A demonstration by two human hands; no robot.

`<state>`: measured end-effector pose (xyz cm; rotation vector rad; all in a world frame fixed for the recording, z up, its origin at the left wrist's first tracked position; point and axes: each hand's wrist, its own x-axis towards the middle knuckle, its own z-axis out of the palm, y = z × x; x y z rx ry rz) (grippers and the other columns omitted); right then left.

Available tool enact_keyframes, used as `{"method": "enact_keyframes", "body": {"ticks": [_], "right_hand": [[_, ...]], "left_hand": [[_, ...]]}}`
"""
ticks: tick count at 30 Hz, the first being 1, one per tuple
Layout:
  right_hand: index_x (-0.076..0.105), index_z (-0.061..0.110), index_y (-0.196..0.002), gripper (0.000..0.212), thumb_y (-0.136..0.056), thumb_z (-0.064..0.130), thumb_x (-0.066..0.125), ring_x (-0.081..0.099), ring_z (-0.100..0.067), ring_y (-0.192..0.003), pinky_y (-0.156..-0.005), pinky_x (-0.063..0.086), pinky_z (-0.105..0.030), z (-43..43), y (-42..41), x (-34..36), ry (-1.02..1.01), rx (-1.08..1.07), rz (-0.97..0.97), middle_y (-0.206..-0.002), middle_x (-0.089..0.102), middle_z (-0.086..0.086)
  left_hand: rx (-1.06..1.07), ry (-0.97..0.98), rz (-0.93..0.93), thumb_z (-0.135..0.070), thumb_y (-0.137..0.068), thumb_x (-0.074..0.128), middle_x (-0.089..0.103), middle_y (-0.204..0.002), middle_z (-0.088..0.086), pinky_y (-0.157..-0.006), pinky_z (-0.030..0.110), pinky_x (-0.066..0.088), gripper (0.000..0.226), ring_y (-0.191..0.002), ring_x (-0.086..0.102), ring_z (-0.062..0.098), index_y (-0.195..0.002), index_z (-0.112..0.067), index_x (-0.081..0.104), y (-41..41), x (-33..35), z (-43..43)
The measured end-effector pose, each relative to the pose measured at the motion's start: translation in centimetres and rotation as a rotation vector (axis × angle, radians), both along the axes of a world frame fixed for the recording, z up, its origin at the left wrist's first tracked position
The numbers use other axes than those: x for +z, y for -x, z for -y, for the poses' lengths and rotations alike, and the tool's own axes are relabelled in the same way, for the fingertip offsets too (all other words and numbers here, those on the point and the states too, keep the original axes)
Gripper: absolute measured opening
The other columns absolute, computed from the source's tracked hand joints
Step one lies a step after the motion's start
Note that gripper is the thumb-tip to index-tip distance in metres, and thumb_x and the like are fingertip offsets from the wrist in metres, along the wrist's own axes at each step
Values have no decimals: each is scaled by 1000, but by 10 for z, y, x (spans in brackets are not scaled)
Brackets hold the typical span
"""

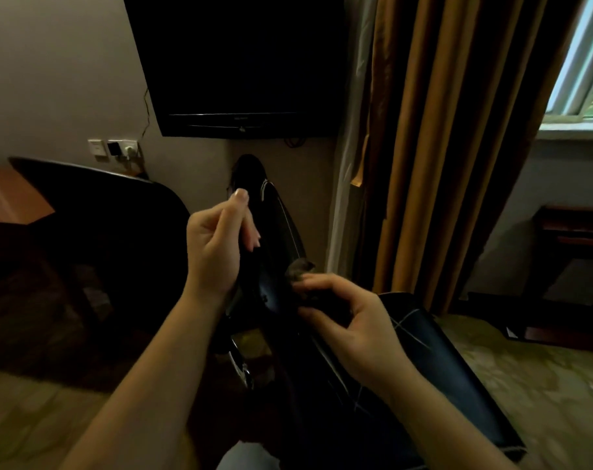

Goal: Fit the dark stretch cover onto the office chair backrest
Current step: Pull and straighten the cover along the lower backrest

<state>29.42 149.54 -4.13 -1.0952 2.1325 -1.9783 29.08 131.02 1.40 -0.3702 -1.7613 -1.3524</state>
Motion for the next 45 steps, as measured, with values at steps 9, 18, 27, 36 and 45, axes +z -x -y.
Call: {"method": "enact_keyframes", "body": {"ticks": [9,18,27,36,45], "right_hand": [[66,24,-104,34,-86,-4,60,60,0,-110,-93,50,-21,21,6,16,119,31,13,-110,66,16],[65,7,-110,23,-90,-1,57,62,-9,-105,-99,48,-28,91,94,49,99,-17,70,-110,67,-2],[70,17,-96,29,-81,-6,60,57,-13,-119,-95,50,-30,18,3,23,211,262,43,-120,65,5],[69,13,-95,26,-83,-7,59,62,-10,-109,-90,51,-24,40,20,17,270,82,12,-108,69,6],[65,24,-98,25,-87,1,59,62,0,-97,-92,51,-24,92,106,31,-35,-143,-91,-98,66,13]], "left_hand": [[-74,-131,-128,-18,-100,28,45,-46,-1,-61,29,39,50,-47,44,20,-53,-17,46,8,-7,0],[-82,-144,-98,-24,-98,34,46,-45,0,-62,33,38,54,-46,44,24,-46,-14,47,11,-7,4],[-103,-206,-139,-22,-97,30,43,-45,4,-60,31,38,49,-46,43,24,-51,-15,45,12,-8,6],[-82,-214,-126,-11,-99,26,40,-44,9,-57,29,39,52,-45,42,23,-51,-15,46,10,-5,1],[-79,-139,-90,-21,-98,32,44,-45,4,-60,29,41,53,-46,46,18,-47,-12,43,12,-6,6]]}}
